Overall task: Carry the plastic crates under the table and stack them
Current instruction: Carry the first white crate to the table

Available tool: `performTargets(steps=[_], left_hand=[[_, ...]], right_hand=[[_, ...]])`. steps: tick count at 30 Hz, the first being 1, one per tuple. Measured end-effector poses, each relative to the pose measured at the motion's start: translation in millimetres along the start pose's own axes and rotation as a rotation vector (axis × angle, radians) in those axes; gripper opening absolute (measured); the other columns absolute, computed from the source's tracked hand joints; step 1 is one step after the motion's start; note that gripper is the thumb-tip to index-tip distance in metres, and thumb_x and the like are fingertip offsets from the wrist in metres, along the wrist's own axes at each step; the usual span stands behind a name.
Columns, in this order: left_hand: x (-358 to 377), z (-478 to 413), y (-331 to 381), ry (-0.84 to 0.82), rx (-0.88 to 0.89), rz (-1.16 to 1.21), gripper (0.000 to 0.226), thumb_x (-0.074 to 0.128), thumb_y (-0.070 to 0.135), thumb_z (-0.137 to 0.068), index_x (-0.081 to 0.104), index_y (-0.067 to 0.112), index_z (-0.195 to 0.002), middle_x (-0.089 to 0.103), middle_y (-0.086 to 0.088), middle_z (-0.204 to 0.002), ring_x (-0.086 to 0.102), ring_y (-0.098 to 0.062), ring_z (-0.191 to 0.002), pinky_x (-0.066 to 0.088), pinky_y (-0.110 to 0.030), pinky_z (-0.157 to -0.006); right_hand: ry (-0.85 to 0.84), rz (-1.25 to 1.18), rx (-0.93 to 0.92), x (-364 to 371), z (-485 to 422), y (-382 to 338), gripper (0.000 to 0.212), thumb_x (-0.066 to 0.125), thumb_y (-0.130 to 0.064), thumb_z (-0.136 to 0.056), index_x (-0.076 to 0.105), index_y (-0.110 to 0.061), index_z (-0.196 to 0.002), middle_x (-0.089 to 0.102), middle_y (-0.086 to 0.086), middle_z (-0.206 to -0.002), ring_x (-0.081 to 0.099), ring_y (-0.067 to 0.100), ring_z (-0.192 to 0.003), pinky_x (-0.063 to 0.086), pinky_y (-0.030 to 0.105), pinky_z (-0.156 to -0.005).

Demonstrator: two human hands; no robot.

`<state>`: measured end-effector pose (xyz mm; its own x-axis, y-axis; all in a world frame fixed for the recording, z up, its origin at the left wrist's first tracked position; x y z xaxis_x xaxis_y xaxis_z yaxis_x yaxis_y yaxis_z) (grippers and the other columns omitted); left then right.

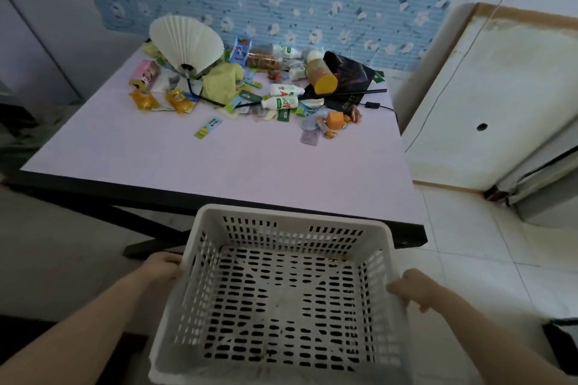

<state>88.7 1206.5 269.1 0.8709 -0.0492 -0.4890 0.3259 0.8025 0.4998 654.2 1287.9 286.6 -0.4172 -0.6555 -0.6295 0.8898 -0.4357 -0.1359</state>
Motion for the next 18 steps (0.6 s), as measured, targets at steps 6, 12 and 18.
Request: performTargets(steps=[6,12,18], left_hand=[[41,-5,26,-0.086,0.068,0.023,0.032,0.058,-0.014,-0.083,0.070,-0.004,-0.111,0.067,-0.014,-0.097,0.062,-0.023,-0.088,0.051,-0.035,-0.084],[46,-9,24,-0.041,0.043,-0.026,0.023,0.059,-0.015,-0.081,0.074,-0.002,-0.093,0.069,-0.013,-0.082,0.061,-0.019,-0.071,0.050,-0.029,-0.069],[40,-7,31,-0.009,0.061,-0.075,0.023,0.056,-0.014,-0.084,0.072,-0.004,-0.096,0.066,-0.010,-0.076,0.057,-0.016,-0.066,0.044,-0.023,-0.058]], right_hand=[[0.127,0.058,0.042,-26,-13,36,0.021,0.053,-0.019,-0.092,0.050,0.000,-0.100,0.060,0.017,-0.097,0.059,0.026,-0.070,0.050,0.030,-0.052],[0.146,0.067,0.009,-27,-15,40,0.016,0.050,-0.015,-0.090,0.048,-0.007,-0.077,0.060,0.013,-0.077,0.056,0.022,-0.056,0.048,0.029,-0.055],[0.143,0.001,-0.015,-22,-17,38,0.021,0.050,-0.008,-0.088,0.041,-0.010,-0.069,0.050,0.010,-0.071,0.050,0.020,-0.057,0.042,0.027,-0.050]])
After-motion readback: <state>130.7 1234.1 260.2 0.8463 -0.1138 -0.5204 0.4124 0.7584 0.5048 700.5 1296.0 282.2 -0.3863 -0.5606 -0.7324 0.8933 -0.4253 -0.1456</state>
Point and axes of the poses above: each hand's wrist, its own z-axis away from the middle knuckle, its own x-axis out of the palm, y = z × x, the point moved 10 cm from there along -z, towards the middle knuckle
